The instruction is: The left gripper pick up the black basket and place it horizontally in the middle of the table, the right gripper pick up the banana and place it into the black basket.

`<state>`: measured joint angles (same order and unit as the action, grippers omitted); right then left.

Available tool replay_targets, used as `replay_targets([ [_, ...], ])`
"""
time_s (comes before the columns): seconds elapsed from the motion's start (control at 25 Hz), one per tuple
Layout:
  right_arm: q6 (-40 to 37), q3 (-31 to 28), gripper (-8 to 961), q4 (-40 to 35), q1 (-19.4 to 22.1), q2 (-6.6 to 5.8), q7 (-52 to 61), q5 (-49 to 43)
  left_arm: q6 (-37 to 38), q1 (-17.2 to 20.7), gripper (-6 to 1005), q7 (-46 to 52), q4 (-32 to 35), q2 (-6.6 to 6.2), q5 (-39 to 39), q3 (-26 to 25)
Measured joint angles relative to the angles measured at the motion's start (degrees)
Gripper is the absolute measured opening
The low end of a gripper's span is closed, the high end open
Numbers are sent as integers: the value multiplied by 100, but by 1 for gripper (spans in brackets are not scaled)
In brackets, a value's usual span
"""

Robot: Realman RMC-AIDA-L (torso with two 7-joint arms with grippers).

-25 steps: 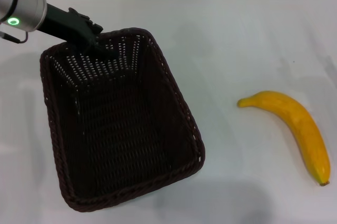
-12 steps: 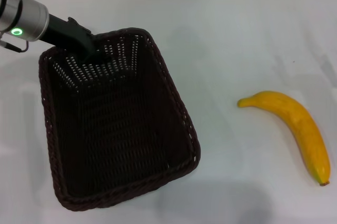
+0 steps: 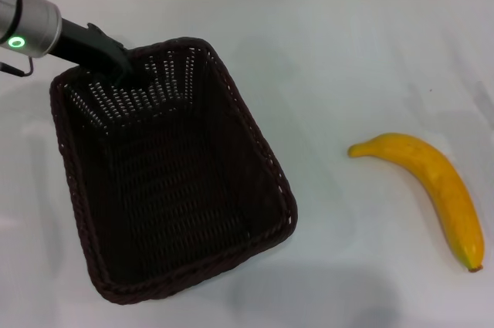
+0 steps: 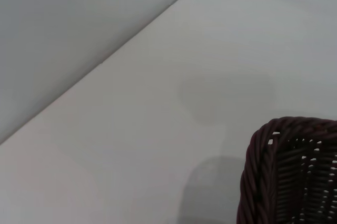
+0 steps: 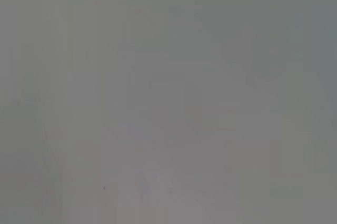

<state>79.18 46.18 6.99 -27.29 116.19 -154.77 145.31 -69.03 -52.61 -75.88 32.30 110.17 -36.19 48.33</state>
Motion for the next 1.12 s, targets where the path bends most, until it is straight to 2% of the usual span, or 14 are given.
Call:
replay_targets([
  [0.24,-4,-5,870,11,27,0,0,37,-75,27,337,532,99,-98,27,-24],
  [0.4,-12,-14,870,7,72,0,-2,52,-393,102,323,573,189,-188,-60,-117],
  [0.56,-36,-14,870,-23,96,0,-4,65,-651,173,308,465,221,-266,-205,-462],
  [0.72,-40,-13,870,-32,136,0,-47,207,-811,303,281,505,223,-365,-322,-1094],
  [0.92,-52,-13,870,-130,215,-23,-67,346,-827,559,243,722,226,-375,-627,-1472],
  [1.12,-255,-12,870,-400,319,-41,-83,351,-830,1035,220,920,233,-354,-1700,-1691],
])
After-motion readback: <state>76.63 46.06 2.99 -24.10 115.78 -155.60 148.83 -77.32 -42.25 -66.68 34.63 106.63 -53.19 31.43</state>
